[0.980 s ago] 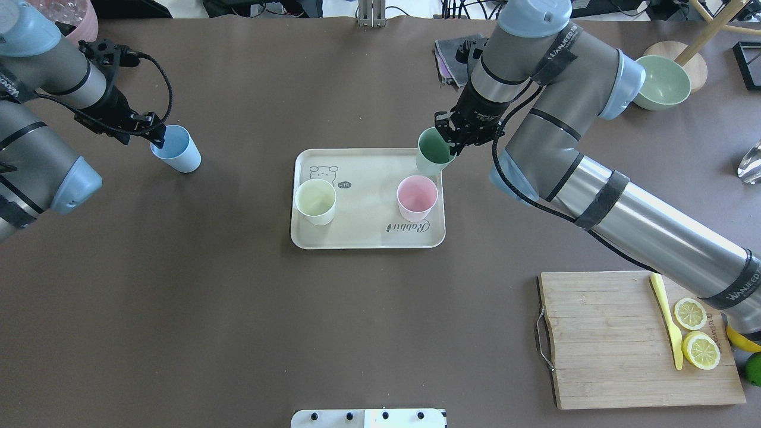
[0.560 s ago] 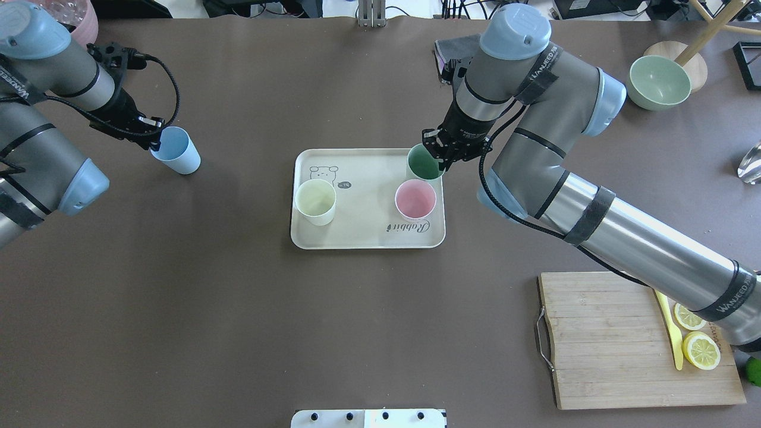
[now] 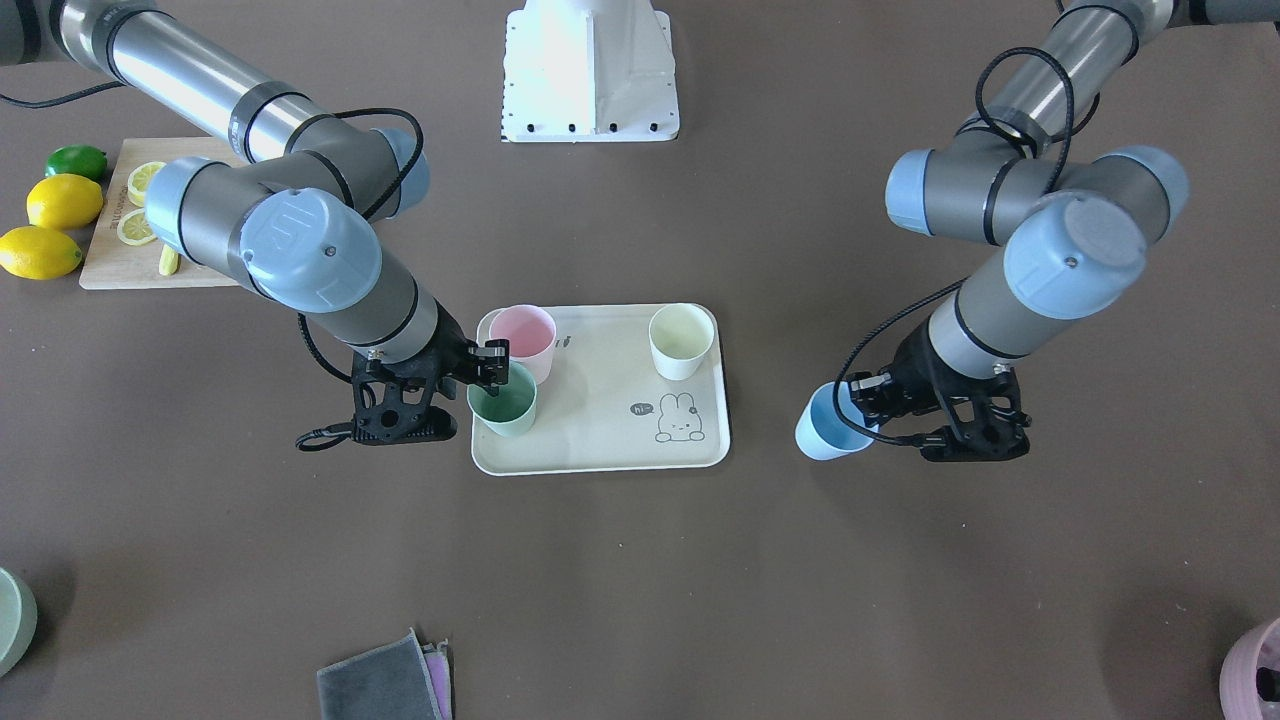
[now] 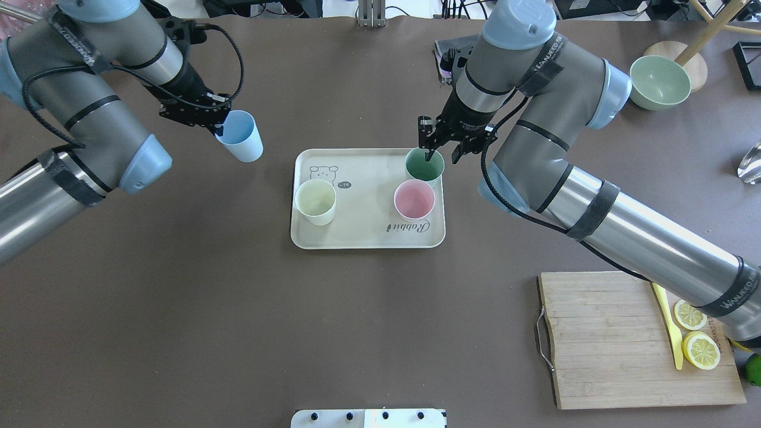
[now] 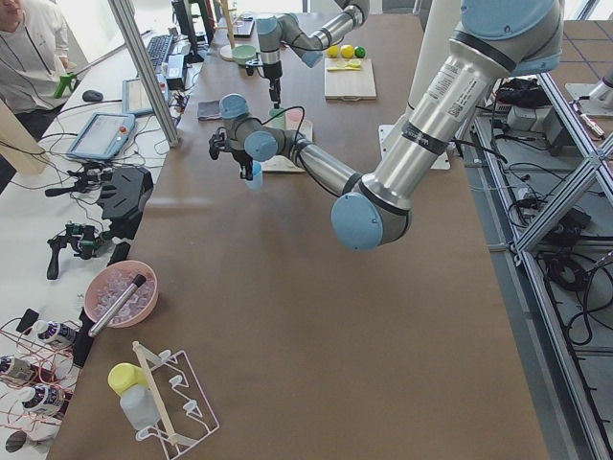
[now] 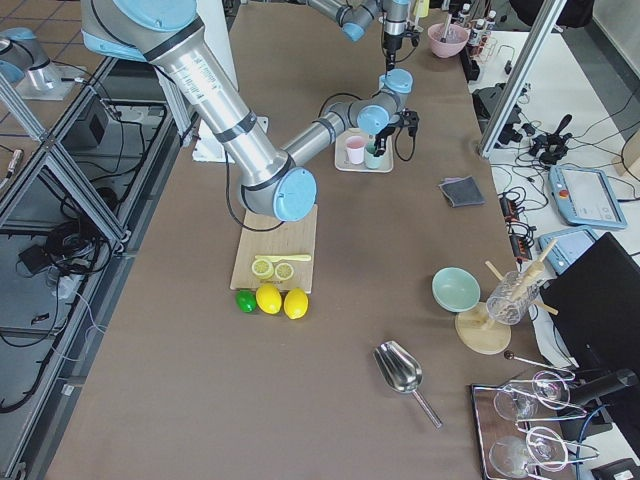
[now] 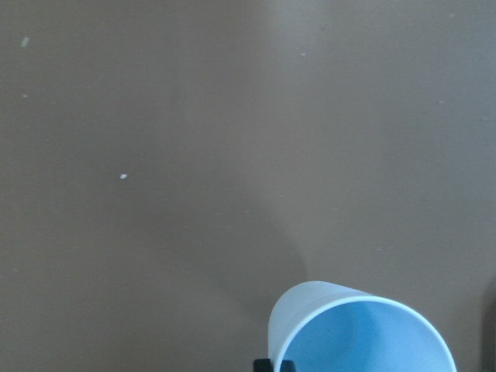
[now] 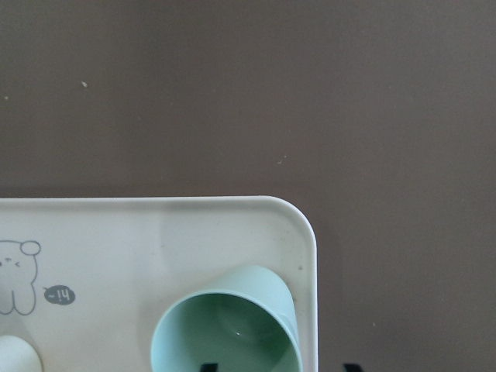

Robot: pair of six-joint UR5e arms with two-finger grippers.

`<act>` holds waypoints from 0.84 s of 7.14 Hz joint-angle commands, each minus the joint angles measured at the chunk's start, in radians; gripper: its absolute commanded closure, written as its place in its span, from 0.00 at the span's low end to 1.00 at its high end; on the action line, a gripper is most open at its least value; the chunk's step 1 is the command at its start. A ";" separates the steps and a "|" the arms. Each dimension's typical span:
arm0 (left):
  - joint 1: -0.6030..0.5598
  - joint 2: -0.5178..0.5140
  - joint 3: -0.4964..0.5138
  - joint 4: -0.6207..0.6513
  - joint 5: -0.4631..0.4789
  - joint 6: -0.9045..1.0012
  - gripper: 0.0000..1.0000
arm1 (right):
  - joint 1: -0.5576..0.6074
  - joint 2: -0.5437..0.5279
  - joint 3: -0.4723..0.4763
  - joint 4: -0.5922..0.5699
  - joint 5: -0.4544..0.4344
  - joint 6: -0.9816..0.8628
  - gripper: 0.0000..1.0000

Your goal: Place all cups on tray

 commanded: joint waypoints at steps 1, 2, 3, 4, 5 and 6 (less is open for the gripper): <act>0.083 -0.101 0.034 -0.002 0.039 -0.136 1.00 | 0.060 -0.029 0.022 -0.005 0.025 -0.032 0.00; 0.114 -0.132 0.054 -0.007 0.071 -0.165 1.00 | 0.086 -0.057 0.023 -0.005 0.027 -0.075 0.00; 0.145 -0.147 0.058 -0.010 0.100 -0.193 1.00 | 0.101 -0.083 0.022 -0.005 0.027 -0.131 0.00; 0.163 -0.172 0.074 -0.011 0.119 -0.207 1.00 | 0.109 -0.100 0.023 -0.005 0.027 -0.150 0.00; 0.173 -0.177 0.085 -0.016 0.131 -0.209 0.86 | 0.112 -0.105 0.025 -0.005 0.027 -0.153 0.00; 0.171 -0.175 0.084 -0.017 0.131 -0.204 0.02 | 0.117 -0.105 0.026 -0.005 0.027 -0.152 0.00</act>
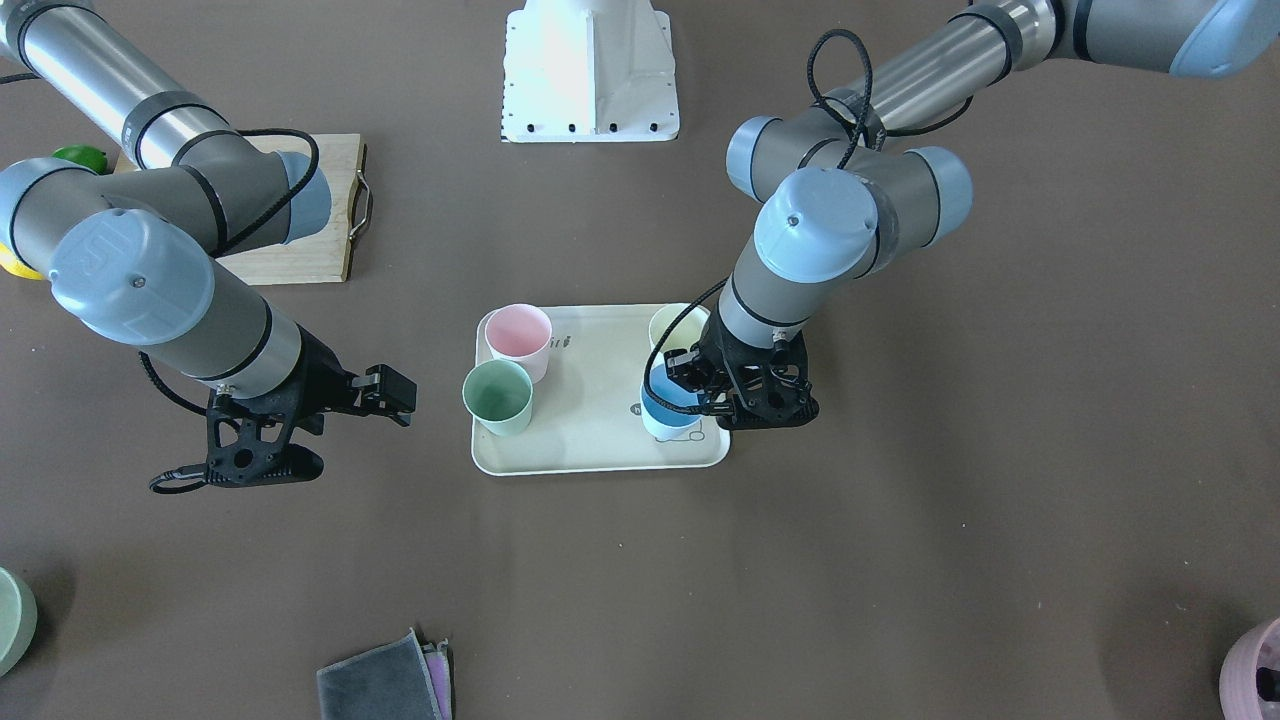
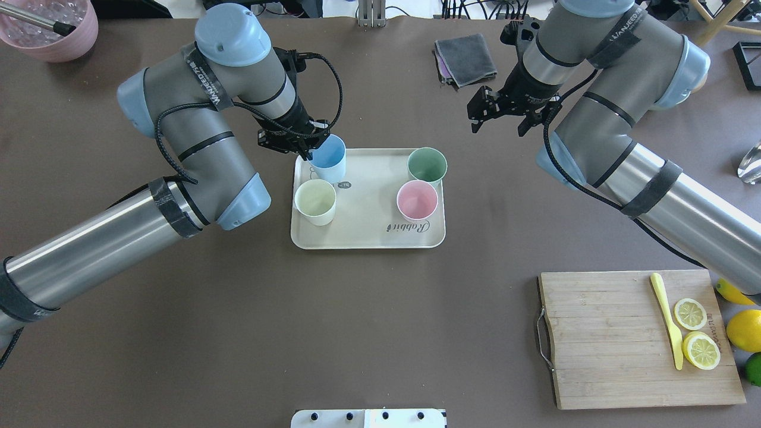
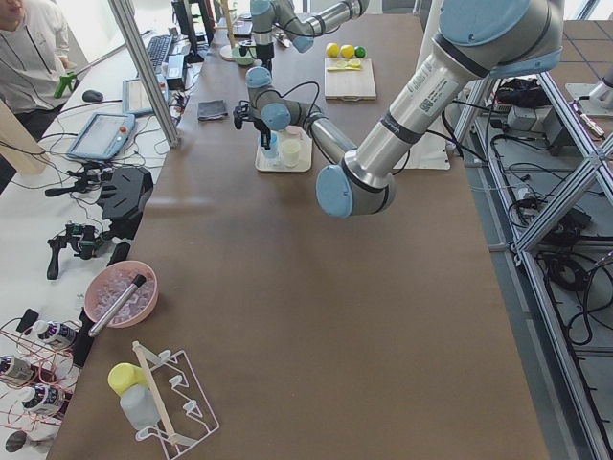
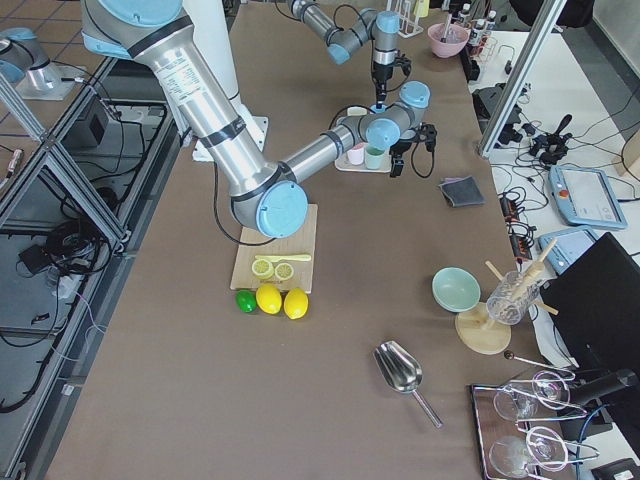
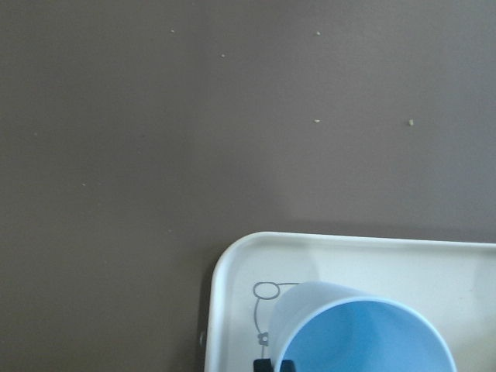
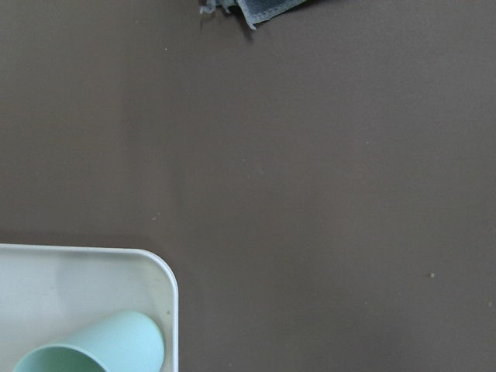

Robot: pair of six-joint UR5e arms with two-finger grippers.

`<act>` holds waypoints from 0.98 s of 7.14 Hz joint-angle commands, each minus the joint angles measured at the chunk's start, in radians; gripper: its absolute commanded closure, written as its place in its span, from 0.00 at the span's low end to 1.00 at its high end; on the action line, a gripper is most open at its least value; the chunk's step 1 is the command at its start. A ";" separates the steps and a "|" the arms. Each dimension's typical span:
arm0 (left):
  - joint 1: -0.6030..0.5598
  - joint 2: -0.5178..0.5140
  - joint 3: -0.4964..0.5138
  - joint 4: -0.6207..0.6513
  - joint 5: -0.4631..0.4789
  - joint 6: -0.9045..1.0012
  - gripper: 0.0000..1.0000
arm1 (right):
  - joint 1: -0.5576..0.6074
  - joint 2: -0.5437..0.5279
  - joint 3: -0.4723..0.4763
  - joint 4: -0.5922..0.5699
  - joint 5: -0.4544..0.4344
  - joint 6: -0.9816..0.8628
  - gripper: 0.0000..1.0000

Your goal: Place all cups on tray

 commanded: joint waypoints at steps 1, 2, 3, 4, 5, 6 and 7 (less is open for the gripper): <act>-0.018 -0.001 0.005 -0.005 0.004 0.012 0.02 | 0.022 -0.008 0.008 0.000 0.000 -0.007 0.00; -0.084 0.037 -0.018 0.003 -0.033 0.068 0.02 | 0.054 -0.017 0.010 -0.002 0.009 -0.007 0.00; -0.156 0.117 -0.056 0.009 -0.114 0.183 0.02 | 0.085 -0.037 0.010 -0.002 0.011 -0.058 0.00; -0.214 0.193 -0.102 0.011 -0.139 0.275 0.02 | 0.121 -0.071 0.010 0.000 0.011 -0.132 0.00; -0.276 0.259 -0.128 0.012 -0.142 0.381 0.02 | 0.164 -0.111 0.005 0.000 0.011 -0.214 0.00; -0.336 0.310 -0.145 0.035 -0.142 0.509 0.02 | 0.213 -0.163 -0.003 0.000 0.006 -0.344 0.00; -0.401 0.387 -0.183 0.072 -0.142 0.668 0.02 | 0.287 -0.209 -0.019 -0.002 0.009 -0.478 0.00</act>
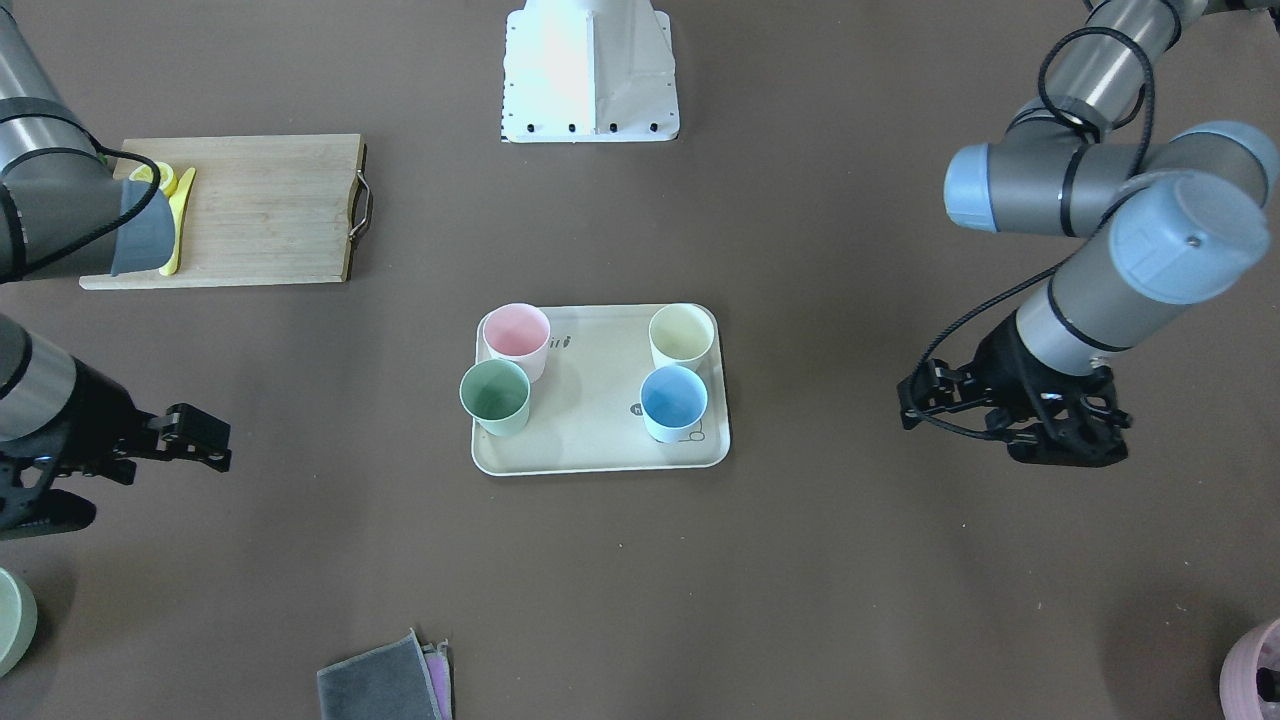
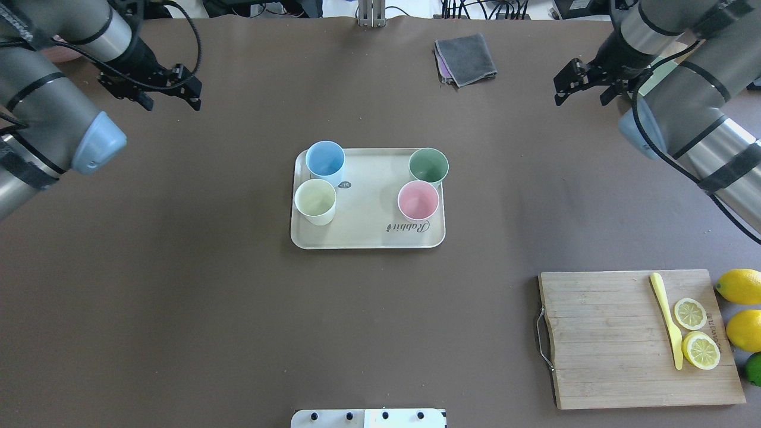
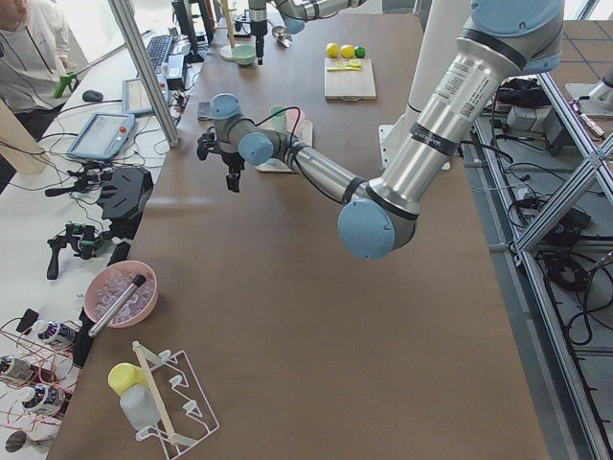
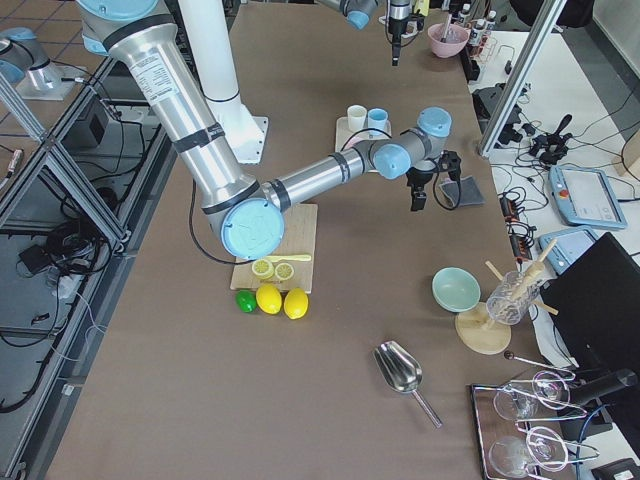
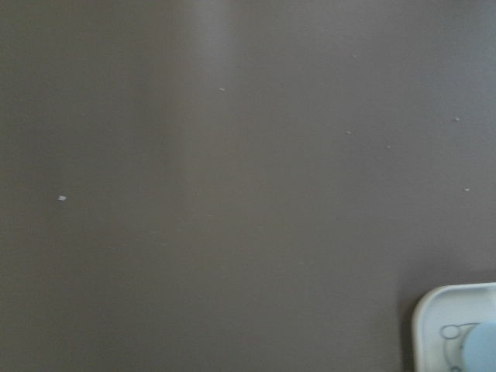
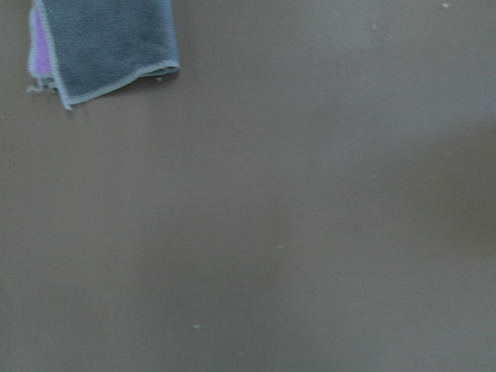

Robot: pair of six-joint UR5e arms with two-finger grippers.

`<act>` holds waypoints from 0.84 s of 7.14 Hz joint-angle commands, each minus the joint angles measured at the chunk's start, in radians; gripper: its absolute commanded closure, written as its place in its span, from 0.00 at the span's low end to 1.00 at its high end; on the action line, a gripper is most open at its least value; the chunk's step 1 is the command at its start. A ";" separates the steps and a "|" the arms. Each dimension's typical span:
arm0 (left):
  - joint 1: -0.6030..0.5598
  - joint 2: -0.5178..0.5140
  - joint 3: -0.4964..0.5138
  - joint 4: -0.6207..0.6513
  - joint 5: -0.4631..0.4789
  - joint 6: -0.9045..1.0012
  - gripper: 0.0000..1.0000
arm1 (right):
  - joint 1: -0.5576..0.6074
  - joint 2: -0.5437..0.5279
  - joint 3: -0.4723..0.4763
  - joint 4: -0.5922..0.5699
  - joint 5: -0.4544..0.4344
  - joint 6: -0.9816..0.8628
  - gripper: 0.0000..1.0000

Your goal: Place all cups on tray

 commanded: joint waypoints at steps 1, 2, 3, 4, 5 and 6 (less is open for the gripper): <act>-0.164 0.176 -0.060 0.047 -0.004 0.337 0.02 | 0.145 -0.114 -0.016 -0.001 0.002 -0.271 0.00; -0.216 0.259 -0.071 0.044 -0.024 0.462 0.02 | 0.212 -0.173 -0.017 -0.001 0.030 -0.357 0.00; -0.276 0.307 -0.070 0.044 -0.054 0.528 0.02 | 0.264 -0.251 -0.017 0.002 0.044 -0.470 0.00; -0.363 0.380 -0.082 0.036 -0.093 0.605 0.02 | 0.316 -0.307 -0.016 0.003 0.045 -0.550 0.00; -0.422 0.414 -0.091 0.036 -0.096 0.671 0.02 | 0.344 -0.361 -0.011 0.012 0.056 -0.612 0.00; -0.448 0.542 -0.199 0.035 -0.090 0.664 0.02 | 0.357 -0.398 0.005 0.016 0.060 -0.631 0.00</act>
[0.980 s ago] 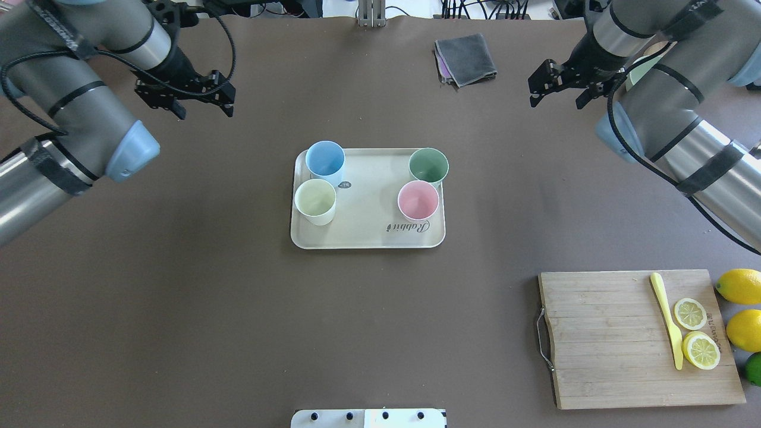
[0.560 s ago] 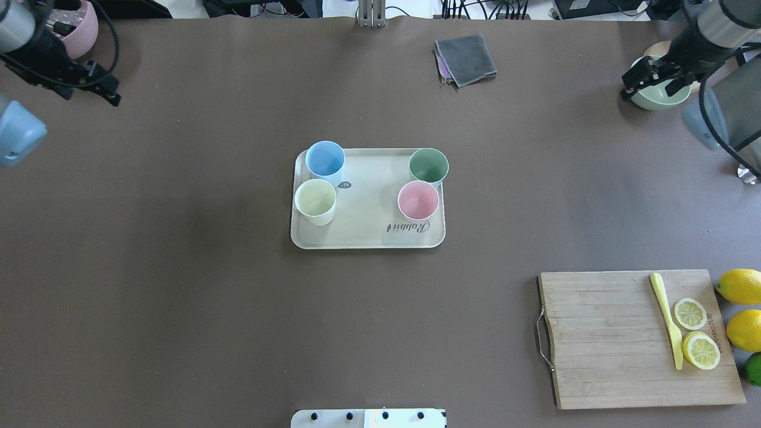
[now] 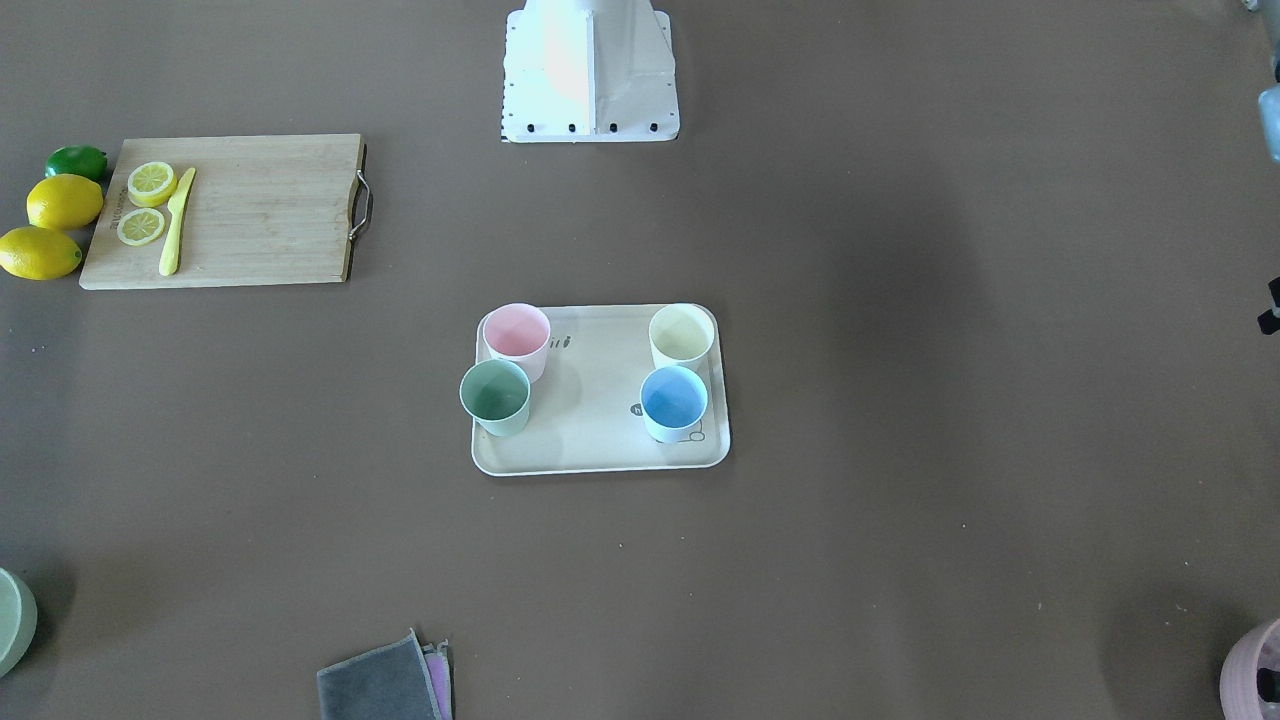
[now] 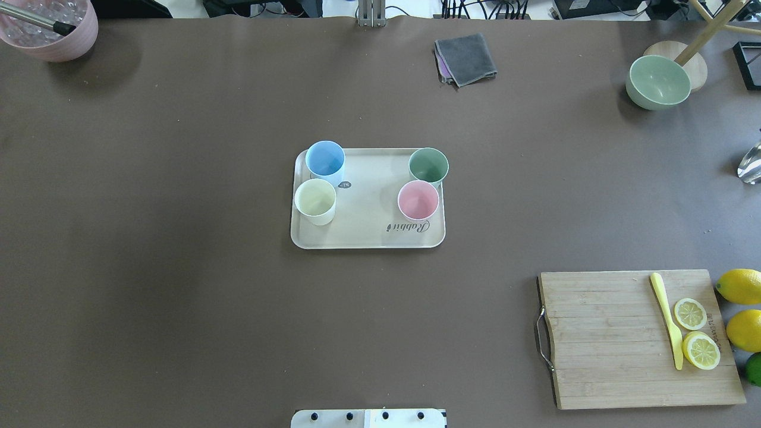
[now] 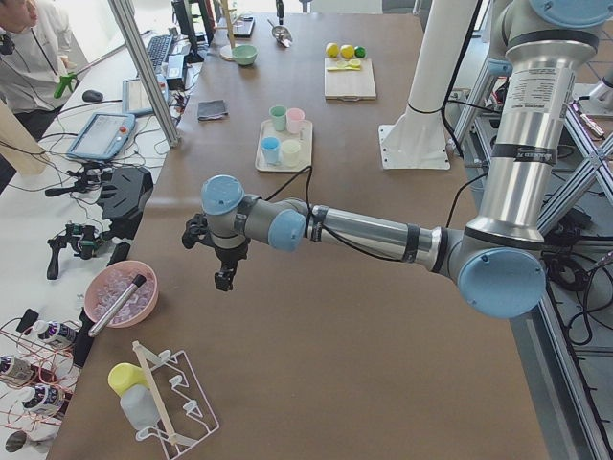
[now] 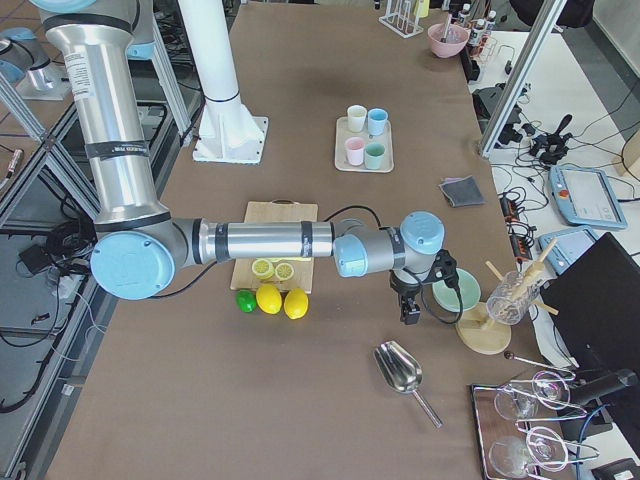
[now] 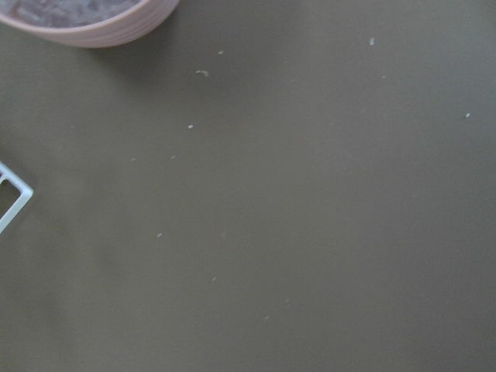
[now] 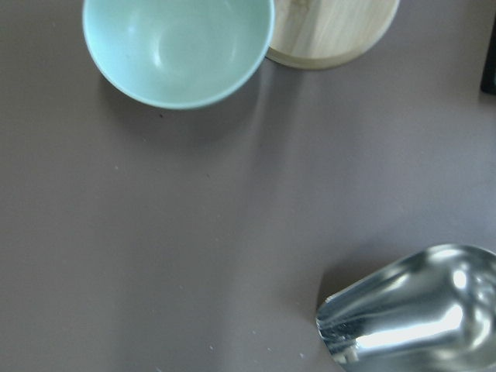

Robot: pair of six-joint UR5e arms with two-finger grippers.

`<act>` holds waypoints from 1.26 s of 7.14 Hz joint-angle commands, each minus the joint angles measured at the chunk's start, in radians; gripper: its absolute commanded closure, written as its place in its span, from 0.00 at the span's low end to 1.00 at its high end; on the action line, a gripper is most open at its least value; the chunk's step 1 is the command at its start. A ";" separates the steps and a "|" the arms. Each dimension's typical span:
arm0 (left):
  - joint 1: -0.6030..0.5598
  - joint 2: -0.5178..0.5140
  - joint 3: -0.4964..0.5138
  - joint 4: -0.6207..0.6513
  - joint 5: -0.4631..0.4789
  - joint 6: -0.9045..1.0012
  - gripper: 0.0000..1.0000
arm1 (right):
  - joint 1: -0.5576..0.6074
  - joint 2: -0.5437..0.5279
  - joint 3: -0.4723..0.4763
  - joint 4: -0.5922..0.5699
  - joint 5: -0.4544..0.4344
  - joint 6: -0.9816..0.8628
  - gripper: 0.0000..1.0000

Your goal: Place all cups on tray

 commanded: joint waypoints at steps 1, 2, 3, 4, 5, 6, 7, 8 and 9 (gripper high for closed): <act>-0.050 0.153 -0.099 -0.003 0.001 0.027 0.02 | 0.046 -0.097 0.064 0.006 0.010 -0.049 0.00; -0.050 0.162 -0.099 -0.003 0.001 0.016 0.02 | 0.064 -0.125 0.119 -0.008 0.010 -0.044 0.00; -0.049 0.162 -0.097 -0.003 0.009 -0.046 0.02 | 0.089 -0.136 0.140 -0.008 0.010 -0.041 0.00; -0.049 0.161 -0.089 -0.002 0.012 -0.056 0.02 | 0.090 -0.136 0.135 -0.007 -0.001 -0.034 0.00; -0.049 0.162 -0.083 -0.005 0.018 -0.047 0.02 | 0.089 -0.159 0.138 0.009 -0.024 -0.040 0.00; -0.049 0.164 -0.083 -0.004 0.018 -0.047 0.02 | 0.089 -0.177 0.136 0.074 -0.017 -0.031 0.00; -0.049 0.162 -0.086 -0.003 0.018 -0.047 0.02 | 0.089 -0.177 0.133 0.082 -0.023 -0.033 0.00; -0.049 0.156 -0.094 -0.002 0.020 -0.047 0.02 | 0.089 -0.177 0.127 0.084 -0.029 -0.035 0.00; -0.049 0.152 -0.096 -0.002 0.018 -0.049 0.02 | 0.089 -0.179 0.127 0.085 -0.026 -0.035 0.00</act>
